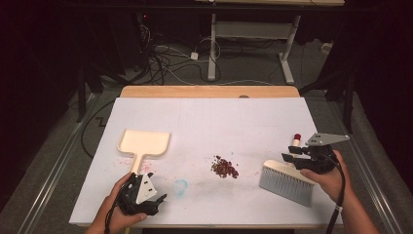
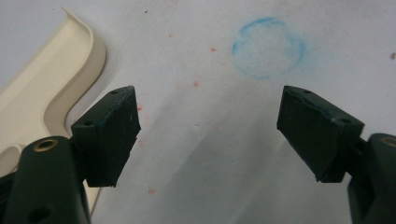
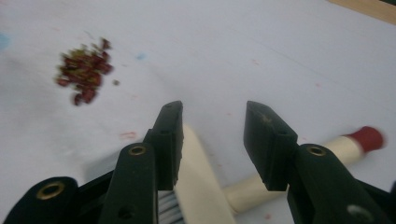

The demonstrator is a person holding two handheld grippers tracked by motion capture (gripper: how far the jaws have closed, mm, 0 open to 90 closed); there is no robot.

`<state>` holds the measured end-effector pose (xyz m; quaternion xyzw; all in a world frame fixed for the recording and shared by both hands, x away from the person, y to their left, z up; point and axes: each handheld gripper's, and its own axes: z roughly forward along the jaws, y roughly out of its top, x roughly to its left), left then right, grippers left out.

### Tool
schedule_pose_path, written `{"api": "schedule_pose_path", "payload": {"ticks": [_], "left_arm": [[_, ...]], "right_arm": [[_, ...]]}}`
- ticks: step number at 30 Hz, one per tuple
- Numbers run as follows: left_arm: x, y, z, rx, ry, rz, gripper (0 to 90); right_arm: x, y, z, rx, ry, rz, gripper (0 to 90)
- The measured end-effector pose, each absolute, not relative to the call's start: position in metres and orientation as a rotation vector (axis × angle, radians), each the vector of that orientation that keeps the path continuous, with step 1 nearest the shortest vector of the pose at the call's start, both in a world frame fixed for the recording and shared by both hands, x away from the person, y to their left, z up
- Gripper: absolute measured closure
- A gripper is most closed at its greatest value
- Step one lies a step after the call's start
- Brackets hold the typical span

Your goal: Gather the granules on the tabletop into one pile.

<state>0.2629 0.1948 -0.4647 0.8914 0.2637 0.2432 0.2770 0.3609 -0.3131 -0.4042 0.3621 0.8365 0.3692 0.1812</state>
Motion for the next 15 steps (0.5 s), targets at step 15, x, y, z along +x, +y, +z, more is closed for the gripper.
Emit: {"api": "schedule_pose_path", "payload": {"ticks": [15], "left_arm": [[0.263,0.196,-0.464,2.401,0.7,0.654,20.6]], "right_arm": [[0.386,-0.335,-0.448,1.244,2.251,0.661,88.0]]}}
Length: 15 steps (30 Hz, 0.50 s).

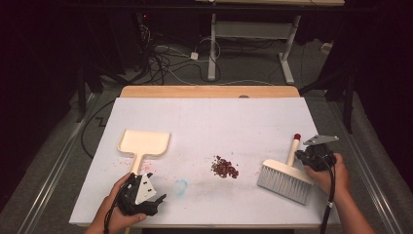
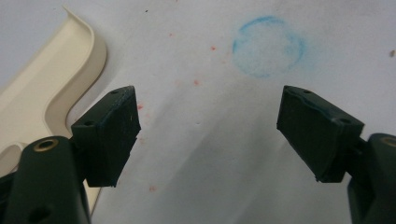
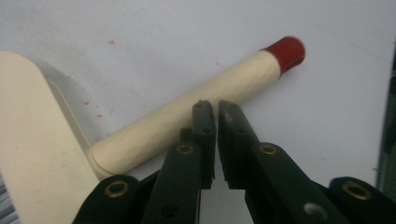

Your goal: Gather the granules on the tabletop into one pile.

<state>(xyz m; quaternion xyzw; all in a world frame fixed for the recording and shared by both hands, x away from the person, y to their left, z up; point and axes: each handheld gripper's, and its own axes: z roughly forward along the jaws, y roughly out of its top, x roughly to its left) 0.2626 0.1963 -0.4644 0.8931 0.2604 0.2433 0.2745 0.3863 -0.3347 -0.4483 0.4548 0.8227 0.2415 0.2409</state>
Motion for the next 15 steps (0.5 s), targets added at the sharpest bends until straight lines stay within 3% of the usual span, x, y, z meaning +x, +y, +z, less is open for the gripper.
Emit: {"api": "schedule_pose_path", "payload": {"ticks": [15], "left_arm": [[0.262,0.196,-0.464,2.4,0.698,0.656,20.6]], "right_arm": [[0.393,-0.324,-0.452,1.195,2.225,0.701,80.2]]}}
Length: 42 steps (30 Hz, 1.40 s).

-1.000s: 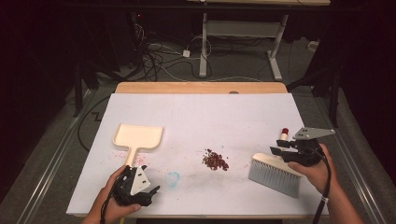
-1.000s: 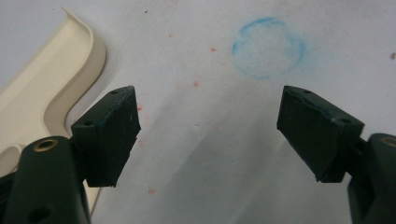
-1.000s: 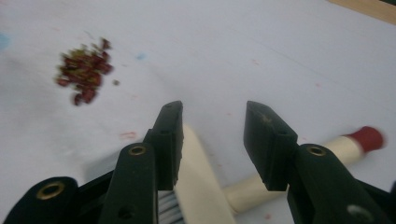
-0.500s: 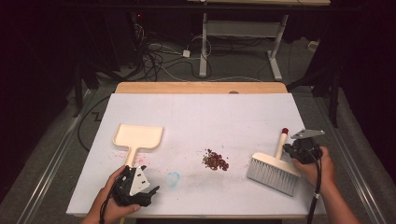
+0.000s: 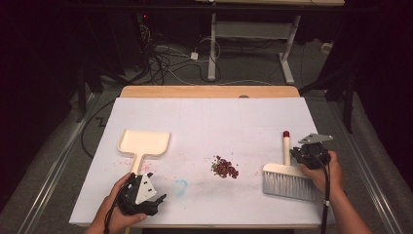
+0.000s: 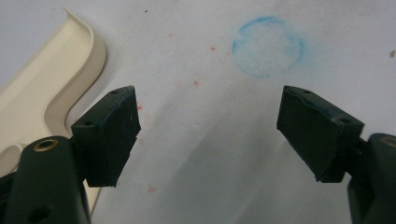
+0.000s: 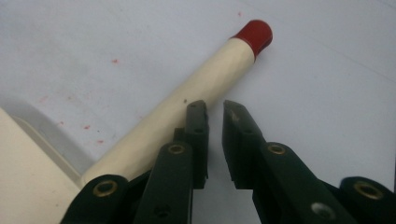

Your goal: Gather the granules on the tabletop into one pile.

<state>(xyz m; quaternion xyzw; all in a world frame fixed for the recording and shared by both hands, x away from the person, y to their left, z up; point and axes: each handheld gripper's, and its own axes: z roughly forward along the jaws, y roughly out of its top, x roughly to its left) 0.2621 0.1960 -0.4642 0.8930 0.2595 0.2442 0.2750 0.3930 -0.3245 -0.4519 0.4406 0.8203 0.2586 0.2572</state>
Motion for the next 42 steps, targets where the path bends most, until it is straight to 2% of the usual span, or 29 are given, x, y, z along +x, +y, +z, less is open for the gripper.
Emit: {"api": "schedule_pose_path", "payload": {"ticks": [8,11,13,15,18,20,22,27,34,39,42], "left_arm": [[0.263,0.197,-0.463,2.387,0.705,0.662,20.6],[0.262,0.198,-0.461,2.372,0.706,0.67,20.6],[0.262,0.2,-0.459,2.359,0.712,0.677,20.6],[0.262,0.202,-0.458,2.347,0.719,0.679,20.6],[0.262,0.203,-0.459,2.345,0.726,0.677,20.6],[0.262,0.203,-0.459,2.35,0.721,0.677,20.6],[0.26,0.202,-0.458,2.348,0.714,0.679,20.6],[0.259,0.202,-0.458,2.347,0.71,0.68,20.6],[0.261,0.199,-0.459,2.359,0.705,0.671,20.6],[0.262,0.201,-0.458,2.343,0.713,0.675,20.6],[0.263,0.202,-0.456,2.316,0.732,0.682,20.5]], "right_arm": [[0.383,-0.318,-0.436,1.139,2.165,0.847,74.4],[0.376,-0.315,-0.428,1.111,2.141,0.946,69.1],[0.369,-0.311,-0.42,1.07,2.11,1.003,62.4],[0.362,-0.307,-0.413,1.032,2.102,1.06,60.7],[0.358,-0.303,-0.414,1.005,2.106,0.959,66.7],[0.362,-0.306,-0.423,0.989,2.111,0.859,73.3],[0.369,-0.313,-0.435,1.013,2.133,0.78,75.5],[0.38,-0.328,-0.458,1.129,2.202,0.743,76.6],[0.384,-0.326,-0.461,1.128,2.21,0.76,74.6],[0.378,-0.324,-0.451,1.115,2.173,0.814,68.0],[0.359,-0.322,-0.433,1.067,2.109,1.006,54.9]]}}
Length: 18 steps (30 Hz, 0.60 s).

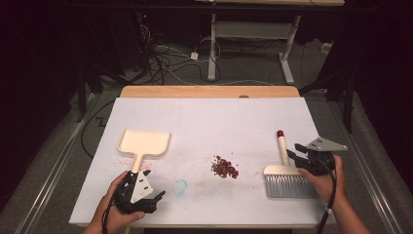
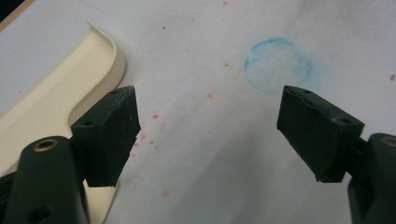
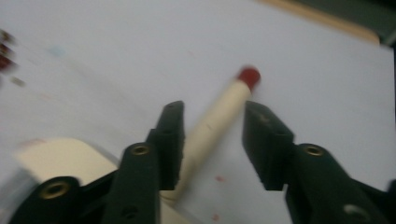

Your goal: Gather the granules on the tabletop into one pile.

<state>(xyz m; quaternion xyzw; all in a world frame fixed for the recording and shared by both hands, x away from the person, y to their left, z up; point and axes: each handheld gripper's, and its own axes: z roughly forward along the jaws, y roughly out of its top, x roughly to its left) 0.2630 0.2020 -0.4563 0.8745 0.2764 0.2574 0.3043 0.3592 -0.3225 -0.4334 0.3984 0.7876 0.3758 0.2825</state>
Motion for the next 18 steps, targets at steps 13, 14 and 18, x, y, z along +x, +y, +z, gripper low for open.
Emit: {"api": "schedule_pose_path", "payload": {"ticks": [13,14,18], "left_arm": [[0.257,0.203,-0.45,2.212,0.777,0.743,16.5],[0.256,0.202,-0.45,2.211,0.775,0.747,16.5],[0.259,0.2,-0.451,2.215,0.774,0.745,16.5]], "right_arm": [[0.268,-0.301,-0.422,0.835,1.983,1.232,25.5],[0.265,-0.301,-0.424,0.829,1.986,1.226,25.0],[0.263,-0.299,-0.425,0.84,1.977,1.201,22.1]]}}
